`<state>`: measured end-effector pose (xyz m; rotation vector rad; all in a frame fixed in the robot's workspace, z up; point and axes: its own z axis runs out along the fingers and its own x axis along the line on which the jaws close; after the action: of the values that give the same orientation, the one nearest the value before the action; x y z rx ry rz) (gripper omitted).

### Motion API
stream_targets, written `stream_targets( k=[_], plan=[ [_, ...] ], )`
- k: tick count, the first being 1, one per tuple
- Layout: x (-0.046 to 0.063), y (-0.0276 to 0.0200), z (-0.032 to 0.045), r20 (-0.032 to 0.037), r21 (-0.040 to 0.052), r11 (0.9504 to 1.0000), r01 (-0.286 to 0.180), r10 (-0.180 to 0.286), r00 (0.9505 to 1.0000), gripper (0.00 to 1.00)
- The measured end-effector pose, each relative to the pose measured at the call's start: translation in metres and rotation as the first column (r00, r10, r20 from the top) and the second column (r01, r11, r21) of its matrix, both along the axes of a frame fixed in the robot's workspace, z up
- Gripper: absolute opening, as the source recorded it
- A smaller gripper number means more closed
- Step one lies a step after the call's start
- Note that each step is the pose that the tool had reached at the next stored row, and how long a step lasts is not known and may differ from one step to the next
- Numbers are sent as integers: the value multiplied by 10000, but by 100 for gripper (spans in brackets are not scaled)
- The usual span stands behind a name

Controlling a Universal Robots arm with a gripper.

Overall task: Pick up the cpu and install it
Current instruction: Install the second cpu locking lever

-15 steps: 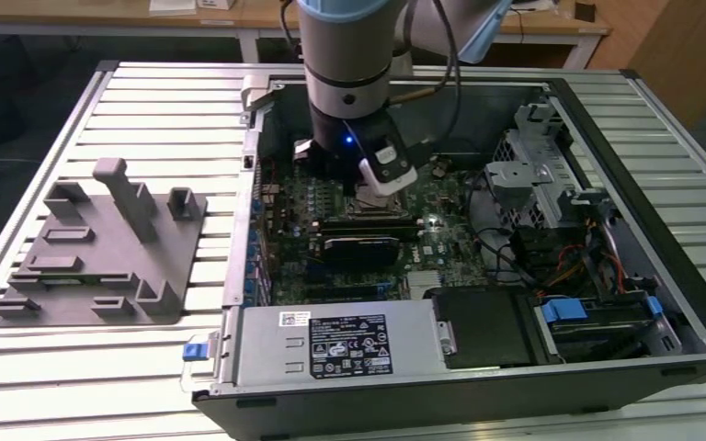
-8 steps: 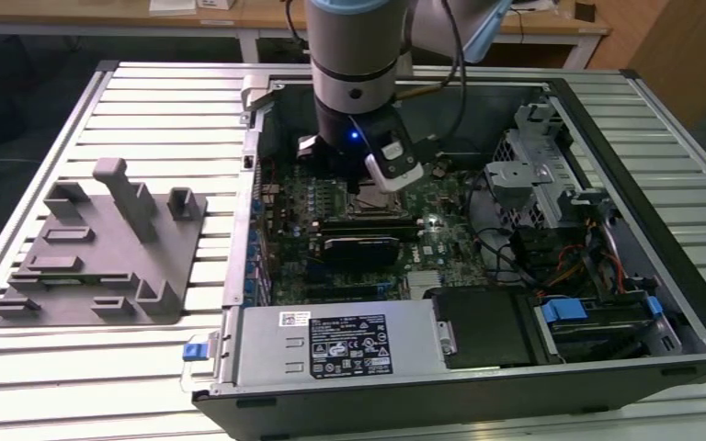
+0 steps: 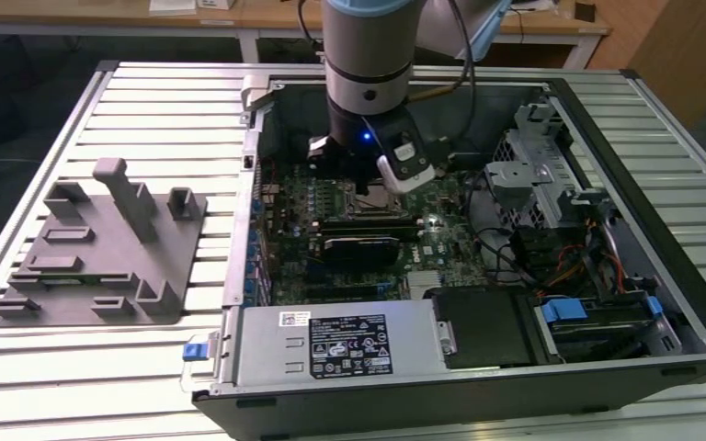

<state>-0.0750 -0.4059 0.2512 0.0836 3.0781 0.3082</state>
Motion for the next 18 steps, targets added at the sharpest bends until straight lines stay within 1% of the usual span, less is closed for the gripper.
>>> stream_targets(
  k=[3,7,9,12,15,16,18],
  plan=[
    [15,0,-16,-8,-39,10000,59,-60,10000,11],
    [27,0,-30,-8,-125,9998,152,-152,9999,11],
    [33,0,-32,-9,-206,9996,199,-199,9998,11],
    [49,0,-34,-13,-384,9989,254,-255,9997,11],
    [84,0,-45,-44,-506,9983,290,-292,9996,11],
    [94,0,-53,-64,-515,9982,291,-295,9995,11],
    [107,0,-64,-126,-531,9982,292,-299,9995,11]
  ],
)
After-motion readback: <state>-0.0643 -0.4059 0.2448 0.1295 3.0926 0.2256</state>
